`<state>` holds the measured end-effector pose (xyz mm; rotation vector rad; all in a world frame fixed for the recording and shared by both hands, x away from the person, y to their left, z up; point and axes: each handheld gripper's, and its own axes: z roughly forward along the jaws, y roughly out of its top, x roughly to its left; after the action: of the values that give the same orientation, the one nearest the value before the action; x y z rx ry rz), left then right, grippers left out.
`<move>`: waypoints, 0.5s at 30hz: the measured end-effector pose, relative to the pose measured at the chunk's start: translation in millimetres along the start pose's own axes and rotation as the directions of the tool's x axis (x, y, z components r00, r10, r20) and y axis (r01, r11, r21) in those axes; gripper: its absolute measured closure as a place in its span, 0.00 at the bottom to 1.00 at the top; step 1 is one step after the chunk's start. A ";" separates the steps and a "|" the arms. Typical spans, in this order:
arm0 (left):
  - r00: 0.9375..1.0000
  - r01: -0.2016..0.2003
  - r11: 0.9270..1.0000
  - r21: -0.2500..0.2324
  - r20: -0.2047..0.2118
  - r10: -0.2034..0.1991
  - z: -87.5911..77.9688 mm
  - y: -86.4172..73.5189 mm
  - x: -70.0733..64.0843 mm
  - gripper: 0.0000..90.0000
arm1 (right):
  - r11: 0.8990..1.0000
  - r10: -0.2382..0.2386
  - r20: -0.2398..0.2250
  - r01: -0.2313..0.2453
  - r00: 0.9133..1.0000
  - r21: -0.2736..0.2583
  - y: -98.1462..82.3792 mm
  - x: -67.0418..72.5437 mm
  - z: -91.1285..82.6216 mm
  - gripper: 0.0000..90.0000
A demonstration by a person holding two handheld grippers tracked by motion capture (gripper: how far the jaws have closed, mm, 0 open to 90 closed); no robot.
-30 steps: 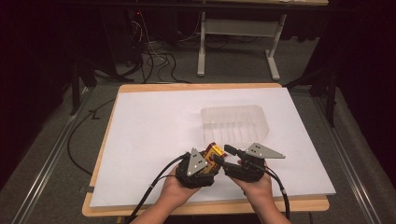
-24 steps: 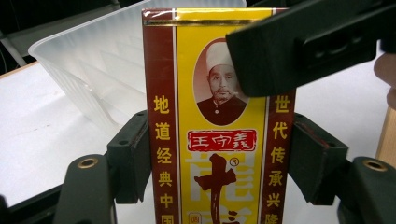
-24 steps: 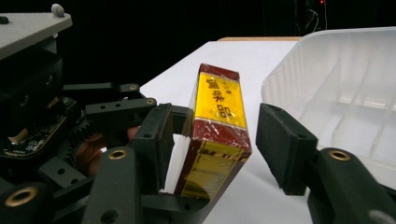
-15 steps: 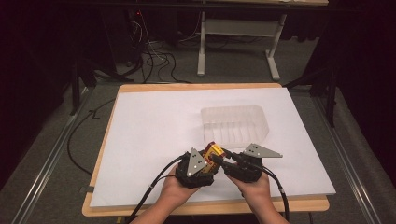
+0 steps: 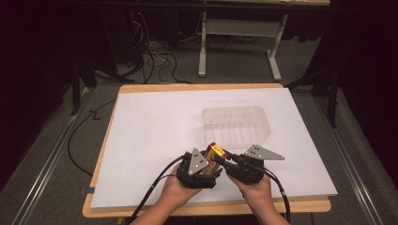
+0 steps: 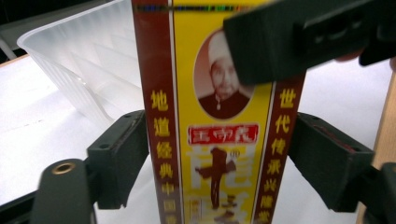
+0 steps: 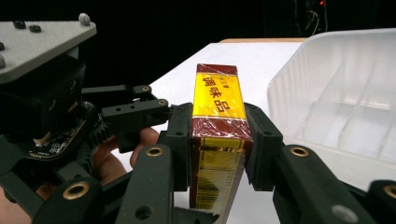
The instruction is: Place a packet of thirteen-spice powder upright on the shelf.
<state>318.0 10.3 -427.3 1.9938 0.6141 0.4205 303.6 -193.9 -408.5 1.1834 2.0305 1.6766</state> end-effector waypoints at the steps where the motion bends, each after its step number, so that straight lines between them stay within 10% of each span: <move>1: 1.000 0.000 1.000 0.001 0.002 0.000 0.0 0.0 0.2 0.21 | 1.000 0.003 0.006 -0.003 1.000 -0.002 0.4 -0.2 -0.8 0.76; 15: 1.000 0.016 1.000 -0.008 0.001 -0.016 -5.4 -1.8 8.1 0.20 | 1.000 -0.003 0.057 0.004 0.998 -0.024 3.0 -12.0 -11.1 0.76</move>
<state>321.3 19.6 -426.0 1.9804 0.6266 0.4120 305.3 -210.2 -405.9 1.2052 1.9714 1.6419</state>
